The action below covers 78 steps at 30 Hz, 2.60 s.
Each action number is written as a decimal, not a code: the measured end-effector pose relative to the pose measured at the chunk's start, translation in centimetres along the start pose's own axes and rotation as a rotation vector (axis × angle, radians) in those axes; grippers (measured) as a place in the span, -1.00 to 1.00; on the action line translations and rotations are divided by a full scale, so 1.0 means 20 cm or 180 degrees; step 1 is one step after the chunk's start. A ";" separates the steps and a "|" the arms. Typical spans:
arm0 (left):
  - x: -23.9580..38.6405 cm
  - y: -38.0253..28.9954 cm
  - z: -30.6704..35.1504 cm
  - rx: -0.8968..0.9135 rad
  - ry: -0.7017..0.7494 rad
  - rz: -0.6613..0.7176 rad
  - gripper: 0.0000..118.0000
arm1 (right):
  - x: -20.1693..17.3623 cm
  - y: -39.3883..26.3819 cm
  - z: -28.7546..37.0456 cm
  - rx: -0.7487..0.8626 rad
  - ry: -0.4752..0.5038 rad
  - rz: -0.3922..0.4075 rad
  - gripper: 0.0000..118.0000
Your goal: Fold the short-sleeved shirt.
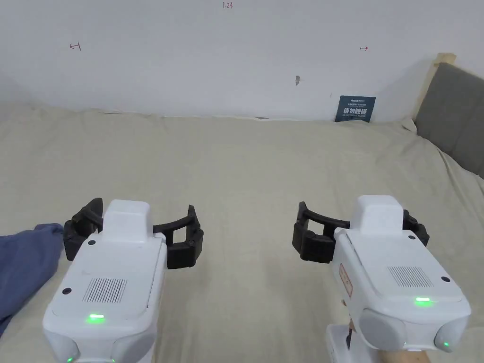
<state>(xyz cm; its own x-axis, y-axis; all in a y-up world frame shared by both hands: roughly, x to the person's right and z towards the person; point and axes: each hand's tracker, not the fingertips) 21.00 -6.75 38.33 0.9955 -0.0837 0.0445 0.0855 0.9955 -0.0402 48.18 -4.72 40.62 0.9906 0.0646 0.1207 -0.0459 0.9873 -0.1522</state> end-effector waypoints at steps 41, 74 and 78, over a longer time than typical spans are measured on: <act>-0.03 -0.07 -0.03 0.1865 -0.0487 -0.6108 1.00 | -0.05 0.01 0.01 0.1783 0.0012 0.6599 0.98; -0.04 0.06 0.00 0.0146 0.0012 0.0231 1.00 | -0.05 0.04 0.06 0.0000 0.0220 0.0055 1.00; -0.03 0.06 0.02 0.0184 -0.0004 0.0048 1.00 | -0.03 0.03 0.05 -0.0076 0.0180 -0.0072 1.00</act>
<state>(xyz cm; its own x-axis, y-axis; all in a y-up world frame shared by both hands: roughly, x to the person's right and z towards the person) 20.45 -5.44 38.58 0.9966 -0.0686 0.0455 0.0679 0.9976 0.0167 47.39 -4.03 41.48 0.9971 0.0333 0.0687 -0.0210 0.9846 -0.1734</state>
